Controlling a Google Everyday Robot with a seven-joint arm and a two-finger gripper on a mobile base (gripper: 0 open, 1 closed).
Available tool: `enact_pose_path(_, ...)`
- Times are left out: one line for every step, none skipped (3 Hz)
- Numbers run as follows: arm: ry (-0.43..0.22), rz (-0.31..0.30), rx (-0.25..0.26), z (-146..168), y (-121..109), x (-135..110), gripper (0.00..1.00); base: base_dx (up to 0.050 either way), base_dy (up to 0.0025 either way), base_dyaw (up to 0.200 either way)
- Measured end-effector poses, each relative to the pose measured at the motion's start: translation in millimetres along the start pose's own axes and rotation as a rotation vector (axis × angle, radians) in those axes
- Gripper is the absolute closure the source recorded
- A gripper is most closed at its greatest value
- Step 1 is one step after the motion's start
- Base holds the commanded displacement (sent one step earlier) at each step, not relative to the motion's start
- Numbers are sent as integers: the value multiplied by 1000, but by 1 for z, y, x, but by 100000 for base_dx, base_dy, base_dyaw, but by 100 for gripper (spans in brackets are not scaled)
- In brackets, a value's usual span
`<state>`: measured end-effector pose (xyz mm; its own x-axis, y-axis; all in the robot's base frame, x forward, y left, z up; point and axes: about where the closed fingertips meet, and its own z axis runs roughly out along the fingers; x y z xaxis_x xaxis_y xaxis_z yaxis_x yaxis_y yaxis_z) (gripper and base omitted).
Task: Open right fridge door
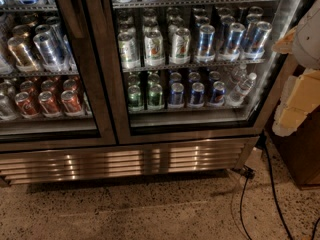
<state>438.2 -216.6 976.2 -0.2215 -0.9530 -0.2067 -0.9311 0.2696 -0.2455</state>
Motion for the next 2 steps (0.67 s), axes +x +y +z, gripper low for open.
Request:
enact_pose_path(0, 0, 0, 0, 0, 0, 0, 2688, 226, 16806)
enact_pose_path(0, 0, 0, 0, 0, 0, 0, 4142, 226, 11007)
